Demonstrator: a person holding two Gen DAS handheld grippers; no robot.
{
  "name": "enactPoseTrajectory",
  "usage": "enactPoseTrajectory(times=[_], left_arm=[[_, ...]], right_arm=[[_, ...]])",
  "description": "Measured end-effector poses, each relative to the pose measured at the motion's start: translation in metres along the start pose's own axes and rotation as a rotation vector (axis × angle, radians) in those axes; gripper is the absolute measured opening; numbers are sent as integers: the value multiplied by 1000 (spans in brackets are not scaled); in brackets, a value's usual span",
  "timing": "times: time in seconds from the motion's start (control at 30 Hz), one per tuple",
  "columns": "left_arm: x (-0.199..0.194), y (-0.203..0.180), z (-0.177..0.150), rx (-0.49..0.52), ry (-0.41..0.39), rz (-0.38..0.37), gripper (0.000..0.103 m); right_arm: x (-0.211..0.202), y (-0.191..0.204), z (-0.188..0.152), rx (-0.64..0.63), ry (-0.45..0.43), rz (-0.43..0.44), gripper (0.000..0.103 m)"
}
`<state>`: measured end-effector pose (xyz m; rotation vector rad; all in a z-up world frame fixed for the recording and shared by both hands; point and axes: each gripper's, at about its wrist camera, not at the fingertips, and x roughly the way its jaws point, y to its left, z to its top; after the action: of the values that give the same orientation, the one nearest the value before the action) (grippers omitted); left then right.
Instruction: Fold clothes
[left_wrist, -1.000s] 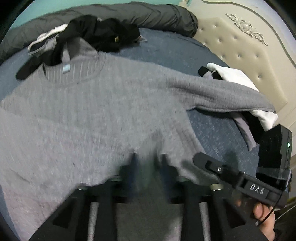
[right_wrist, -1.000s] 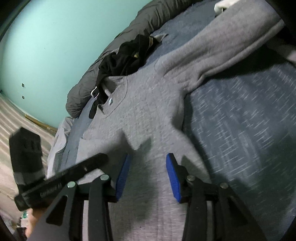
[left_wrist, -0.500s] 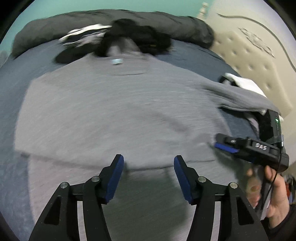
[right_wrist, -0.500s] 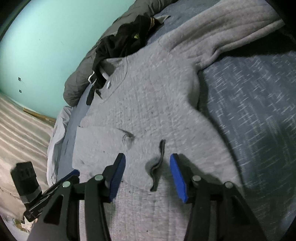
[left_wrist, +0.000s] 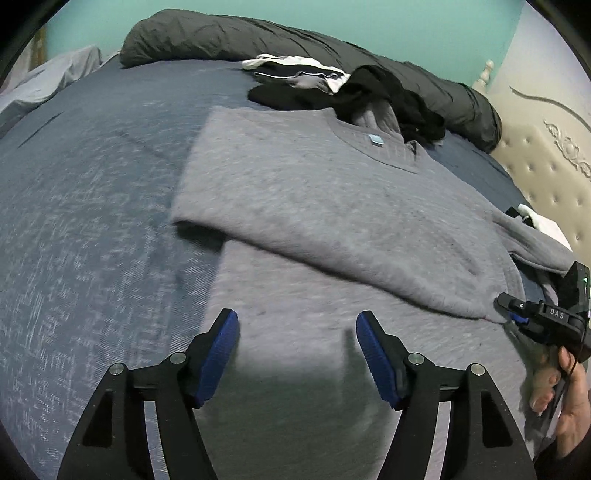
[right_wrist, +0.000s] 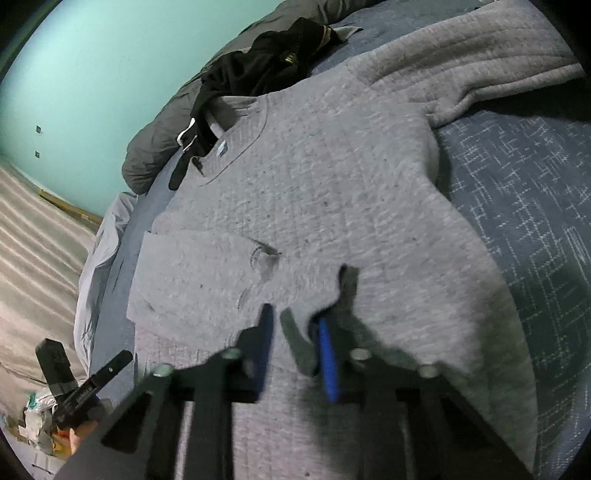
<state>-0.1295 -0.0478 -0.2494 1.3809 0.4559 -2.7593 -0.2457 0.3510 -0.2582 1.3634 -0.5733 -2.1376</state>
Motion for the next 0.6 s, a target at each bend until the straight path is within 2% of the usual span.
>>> enactPoseTrajectory(times=[0.07,0.2,0.37,0.5,0.6], left_arm=[[-2,10,-4,-16,-6,1,71],[-7,28,-5,-74,-10,-19,71],[-8,38,-4,-87,-16,-9,71],[3,42,-8,-105,26,-12,71],[15,40,-13,-95,64,-1,71]], right_arm=[[-3,4,2,-16,-21,5,6],[-15,14,4,-48,-70,27,5],[-36,25,8,-67,-134,44,5],[-72,34,16,-82,-212,67,5],[-104,37,17,-107,-295,47,5]])
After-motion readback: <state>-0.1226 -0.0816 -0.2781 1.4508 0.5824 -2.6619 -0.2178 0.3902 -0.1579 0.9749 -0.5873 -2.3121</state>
